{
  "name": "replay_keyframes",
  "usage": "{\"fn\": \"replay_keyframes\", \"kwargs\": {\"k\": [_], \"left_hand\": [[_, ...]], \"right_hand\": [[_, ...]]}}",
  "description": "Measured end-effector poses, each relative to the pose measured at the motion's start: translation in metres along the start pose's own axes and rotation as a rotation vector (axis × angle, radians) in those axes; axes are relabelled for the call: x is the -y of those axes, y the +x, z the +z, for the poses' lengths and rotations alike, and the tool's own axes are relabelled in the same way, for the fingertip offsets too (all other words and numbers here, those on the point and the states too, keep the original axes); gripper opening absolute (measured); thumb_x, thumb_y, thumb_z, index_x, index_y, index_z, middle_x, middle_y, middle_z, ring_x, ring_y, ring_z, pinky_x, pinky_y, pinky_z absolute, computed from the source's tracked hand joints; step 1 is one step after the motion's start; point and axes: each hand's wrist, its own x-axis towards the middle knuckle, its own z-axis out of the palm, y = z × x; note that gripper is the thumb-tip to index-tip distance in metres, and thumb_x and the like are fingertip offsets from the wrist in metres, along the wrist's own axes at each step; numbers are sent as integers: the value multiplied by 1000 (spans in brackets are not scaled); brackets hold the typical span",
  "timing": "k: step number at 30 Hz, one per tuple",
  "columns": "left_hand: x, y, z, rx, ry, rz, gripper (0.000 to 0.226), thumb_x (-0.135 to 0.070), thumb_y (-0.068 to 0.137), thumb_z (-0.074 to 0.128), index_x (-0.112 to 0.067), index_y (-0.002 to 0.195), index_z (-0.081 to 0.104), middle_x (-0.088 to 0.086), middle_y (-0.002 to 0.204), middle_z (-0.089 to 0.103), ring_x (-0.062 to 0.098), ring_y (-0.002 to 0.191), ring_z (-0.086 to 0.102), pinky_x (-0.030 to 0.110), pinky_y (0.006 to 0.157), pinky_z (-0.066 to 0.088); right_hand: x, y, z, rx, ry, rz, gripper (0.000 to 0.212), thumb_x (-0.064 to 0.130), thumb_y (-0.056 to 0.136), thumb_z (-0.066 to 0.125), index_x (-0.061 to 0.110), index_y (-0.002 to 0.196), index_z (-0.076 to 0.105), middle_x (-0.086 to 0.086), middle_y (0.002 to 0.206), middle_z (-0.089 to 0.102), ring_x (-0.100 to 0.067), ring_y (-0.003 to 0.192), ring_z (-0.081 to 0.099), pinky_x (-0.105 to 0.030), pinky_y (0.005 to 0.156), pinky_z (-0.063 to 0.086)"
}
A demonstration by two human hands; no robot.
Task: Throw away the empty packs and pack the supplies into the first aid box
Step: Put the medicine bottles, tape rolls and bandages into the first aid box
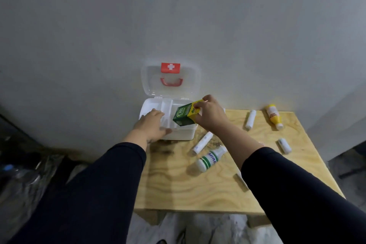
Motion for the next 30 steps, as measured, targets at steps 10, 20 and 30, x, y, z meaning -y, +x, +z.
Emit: {"fn": "replay_keyframes", "kwargs": {"k": [10, 20, 30], "left_hand": [[30, 35, 5, 55, 129, 153, 77, -64, 90, 40, -20, 150, 25, 2, 161, 20, 20, 149, 16, 39, 120, 15], [34, 33, 11, 8, 139, 160, 85, -66, 89, 39, -17, 153, 14, 3, 162, 16, 20, 150, 11, 38, 121, 17], [15, 41, 5, 7, 202, 127, 84, -64, 92, 31, -12, 154, 8, 4, 163, 8, 19, 151, 4, 41, 123, 6]], "right_hand": [[19, 42, 55, 132, 71, 89, 45, 14, 82, 64, 11, 127, 59, -11, 136, 41, -27, 115, 56, -28, 99, 42], [34, 69, 96, 212, 41, 195, 46, -5, 88, 51, 12, 130, 57, -12, 138, 46, -27, 116, 57, -30, 100, 45], [16, 49, 51, 120, 111, 127, 38, 2, 88, 54, 11, 125, 61, -9, 136, 53, -25, 120, 56, -30, 101, 45]]}}
